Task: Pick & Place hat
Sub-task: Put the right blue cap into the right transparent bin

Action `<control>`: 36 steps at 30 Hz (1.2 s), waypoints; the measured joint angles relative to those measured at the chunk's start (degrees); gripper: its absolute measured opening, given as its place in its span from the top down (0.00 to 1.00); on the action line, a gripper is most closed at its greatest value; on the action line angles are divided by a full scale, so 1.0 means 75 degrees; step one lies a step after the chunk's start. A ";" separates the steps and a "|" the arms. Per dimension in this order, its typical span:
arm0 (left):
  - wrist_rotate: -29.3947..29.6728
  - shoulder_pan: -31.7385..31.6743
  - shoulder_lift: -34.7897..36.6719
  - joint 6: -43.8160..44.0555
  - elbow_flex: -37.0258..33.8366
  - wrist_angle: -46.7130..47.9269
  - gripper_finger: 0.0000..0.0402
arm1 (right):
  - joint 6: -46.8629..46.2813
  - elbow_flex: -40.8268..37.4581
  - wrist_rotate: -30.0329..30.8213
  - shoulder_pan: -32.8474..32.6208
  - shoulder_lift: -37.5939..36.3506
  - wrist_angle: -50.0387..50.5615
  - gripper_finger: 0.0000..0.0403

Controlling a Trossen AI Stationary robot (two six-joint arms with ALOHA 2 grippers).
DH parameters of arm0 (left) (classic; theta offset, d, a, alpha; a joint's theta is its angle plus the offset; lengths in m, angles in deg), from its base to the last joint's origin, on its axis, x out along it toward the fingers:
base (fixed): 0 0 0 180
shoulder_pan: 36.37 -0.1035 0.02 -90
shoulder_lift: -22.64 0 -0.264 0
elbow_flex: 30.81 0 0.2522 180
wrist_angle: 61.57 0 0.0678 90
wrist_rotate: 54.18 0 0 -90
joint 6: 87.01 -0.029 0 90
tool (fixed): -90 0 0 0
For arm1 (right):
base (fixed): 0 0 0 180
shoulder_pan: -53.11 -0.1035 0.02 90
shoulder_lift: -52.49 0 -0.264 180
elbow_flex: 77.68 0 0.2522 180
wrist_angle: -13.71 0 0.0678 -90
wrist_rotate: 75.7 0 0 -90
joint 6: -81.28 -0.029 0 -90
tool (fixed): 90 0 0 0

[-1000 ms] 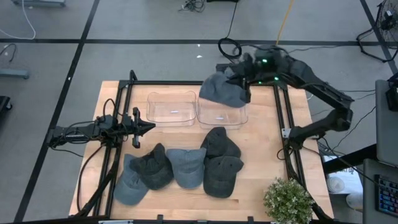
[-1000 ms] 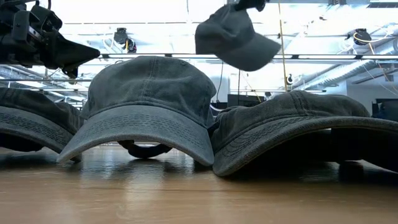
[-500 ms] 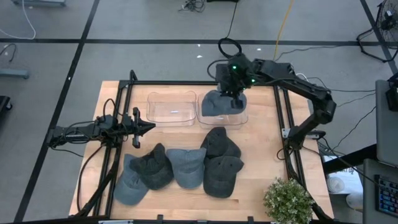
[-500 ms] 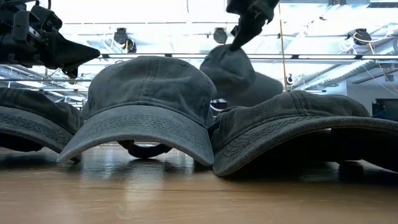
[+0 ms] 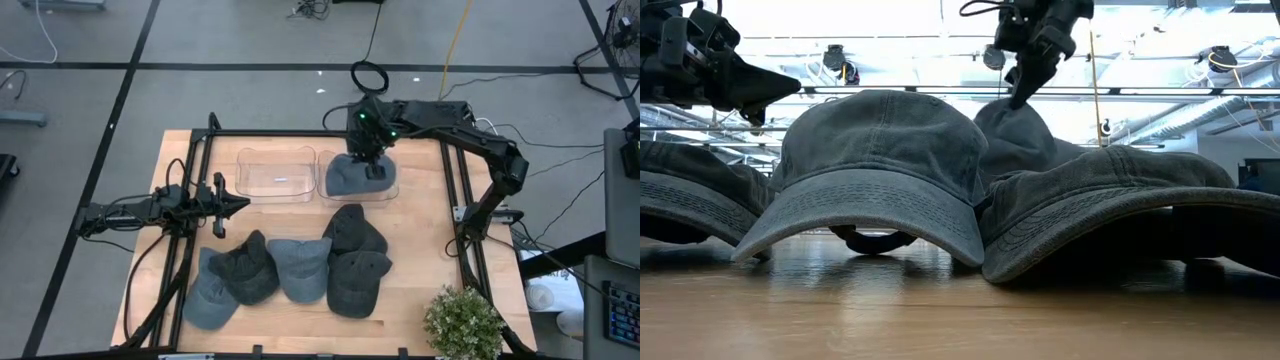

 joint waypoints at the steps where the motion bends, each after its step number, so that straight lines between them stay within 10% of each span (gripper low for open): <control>1: 0.0000 0.0001 0.0000 0.0000 -0.0002 -0.0002 0.92 | 0.0000 -0.0111 -0.0003 -0.0011 -0.0006 -0.0129 1.00; 36: 0.0000 -0.0001 0.0000 0.0000 0.0000 -0.0002 0.92 | 0.0358 -0.3540 0.0331 -0.0322 -0.0012 -0.4658 1.00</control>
